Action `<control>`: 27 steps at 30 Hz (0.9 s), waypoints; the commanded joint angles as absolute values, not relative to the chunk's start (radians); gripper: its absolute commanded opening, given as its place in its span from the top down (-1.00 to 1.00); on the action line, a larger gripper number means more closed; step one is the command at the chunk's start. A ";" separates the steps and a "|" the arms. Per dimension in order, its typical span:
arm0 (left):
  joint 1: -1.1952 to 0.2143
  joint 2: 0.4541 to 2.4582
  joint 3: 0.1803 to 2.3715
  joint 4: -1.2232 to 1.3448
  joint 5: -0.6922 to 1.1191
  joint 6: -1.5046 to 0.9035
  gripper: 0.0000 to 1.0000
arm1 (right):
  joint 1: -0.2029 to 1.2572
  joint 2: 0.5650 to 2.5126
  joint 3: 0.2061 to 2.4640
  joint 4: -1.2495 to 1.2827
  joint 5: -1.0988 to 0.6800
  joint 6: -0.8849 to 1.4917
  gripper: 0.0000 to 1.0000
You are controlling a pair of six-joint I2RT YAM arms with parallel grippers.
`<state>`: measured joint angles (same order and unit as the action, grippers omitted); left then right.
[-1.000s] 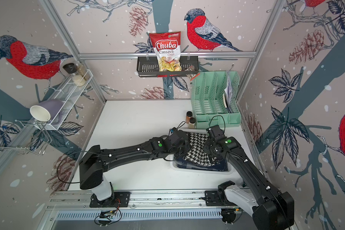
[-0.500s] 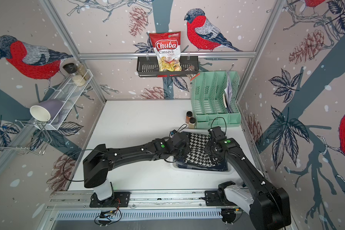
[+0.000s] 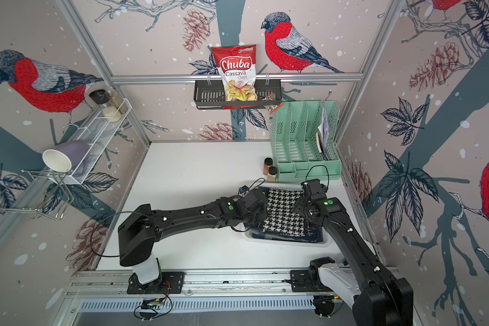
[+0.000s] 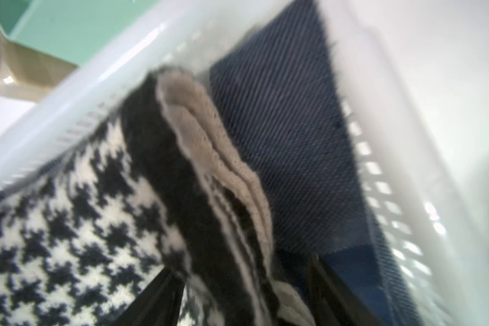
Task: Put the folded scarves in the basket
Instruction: Place the scarf in the basket.
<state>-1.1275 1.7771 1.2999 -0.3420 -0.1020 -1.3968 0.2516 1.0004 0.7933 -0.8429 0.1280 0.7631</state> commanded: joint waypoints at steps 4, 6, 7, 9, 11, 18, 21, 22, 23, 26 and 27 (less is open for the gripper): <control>-1.129 1.765 1.301 -0.391 -0.120 -1.373 0.14 | 0.222 0.964 0.790 -0.851 0.193 0.769 -0.33; -1.129 1.761 1.297 -0.393 -0.124 -1.373 0.13 | 0.222 0.966 0.773 -0.845 0.183 0.772 -0.19; -1.129 1.760 1.298 -0.391 -0.124 -1.373 0.13 | 0.222 0.969 0.762 -0.841 0.183 0.776 -0.11; -1.129 1.760 1.295 -0.392 -0.125 -1.371 0.12 | 0.221 0.971 0.745 -0.825 0.180 0.777 0.01; -1.130 1.762 1.294 -0.392 -0.124 -1.370 0.12 | 0.217 0.975 0.735 -0.809 0.172 0.781 0.03; -1.131 1.725 1.320 -0.423 -0.168 -1.345 0.07 | 0.210 1.015 0.755 -0.785 0.143 0.771 -0.11; -1.131 1.674 1.340 -0.457 -0.214 -1.329 -0.07 | 0.212 0.998 0.783 -0.792 0.146 0.757 -0.23; -1.132 1.654 1.344 -0.472 -0.232 -1.325 -0.12 | 0.212 0.995 0.795 -0.799 0.148 0.754 -0.26; -1.131 1.634 1.347 -0.489 -0.253 -1.320 -0.15 | 0.214 0.989 0.810 -0.807 0.151 0.753 -0.28; -1.126 1.579 1.345 -0.542 -0.327 -1.297 -0.27 | 0.221 0.975 0.857 -0.835 0.170 0.753 -0.37; -1.117 1.562 1.337 -0.558 -0.338 -1.288 -0.31 | 0.222 0.970 0.872 -0.841 0.178 0.752 -0.40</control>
<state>-1.1290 1.5970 1.3418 -0.4736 -0.2447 -1.3312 0.2165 0.9817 0.8371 -0.8062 0.1486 0.7616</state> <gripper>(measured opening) 0.641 0.685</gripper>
